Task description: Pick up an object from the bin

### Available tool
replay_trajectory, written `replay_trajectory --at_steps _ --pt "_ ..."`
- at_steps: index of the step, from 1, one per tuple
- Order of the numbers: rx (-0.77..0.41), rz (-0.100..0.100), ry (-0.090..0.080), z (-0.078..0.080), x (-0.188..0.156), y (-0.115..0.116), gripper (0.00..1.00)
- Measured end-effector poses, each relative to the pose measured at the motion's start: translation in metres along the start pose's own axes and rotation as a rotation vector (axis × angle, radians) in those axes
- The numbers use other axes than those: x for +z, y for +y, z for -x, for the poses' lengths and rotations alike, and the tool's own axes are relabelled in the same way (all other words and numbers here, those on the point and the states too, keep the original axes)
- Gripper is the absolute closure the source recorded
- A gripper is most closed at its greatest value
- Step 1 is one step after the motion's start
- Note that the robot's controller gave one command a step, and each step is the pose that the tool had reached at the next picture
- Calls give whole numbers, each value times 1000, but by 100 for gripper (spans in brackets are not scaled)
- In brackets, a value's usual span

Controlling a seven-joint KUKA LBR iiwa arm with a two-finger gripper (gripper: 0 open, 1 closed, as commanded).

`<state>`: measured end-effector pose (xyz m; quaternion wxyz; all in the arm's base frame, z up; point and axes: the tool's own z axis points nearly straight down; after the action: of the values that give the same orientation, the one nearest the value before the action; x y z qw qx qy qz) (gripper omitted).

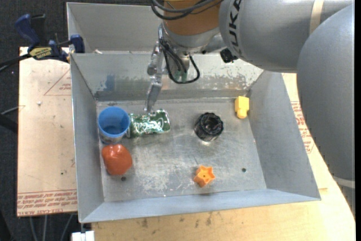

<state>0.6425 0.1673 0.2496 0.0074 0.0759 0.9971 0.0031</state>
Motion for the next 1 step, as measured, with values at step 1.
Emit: replay_trajectory --at_steps 1 --pt "-91 -12 25 -16 39 20 0"
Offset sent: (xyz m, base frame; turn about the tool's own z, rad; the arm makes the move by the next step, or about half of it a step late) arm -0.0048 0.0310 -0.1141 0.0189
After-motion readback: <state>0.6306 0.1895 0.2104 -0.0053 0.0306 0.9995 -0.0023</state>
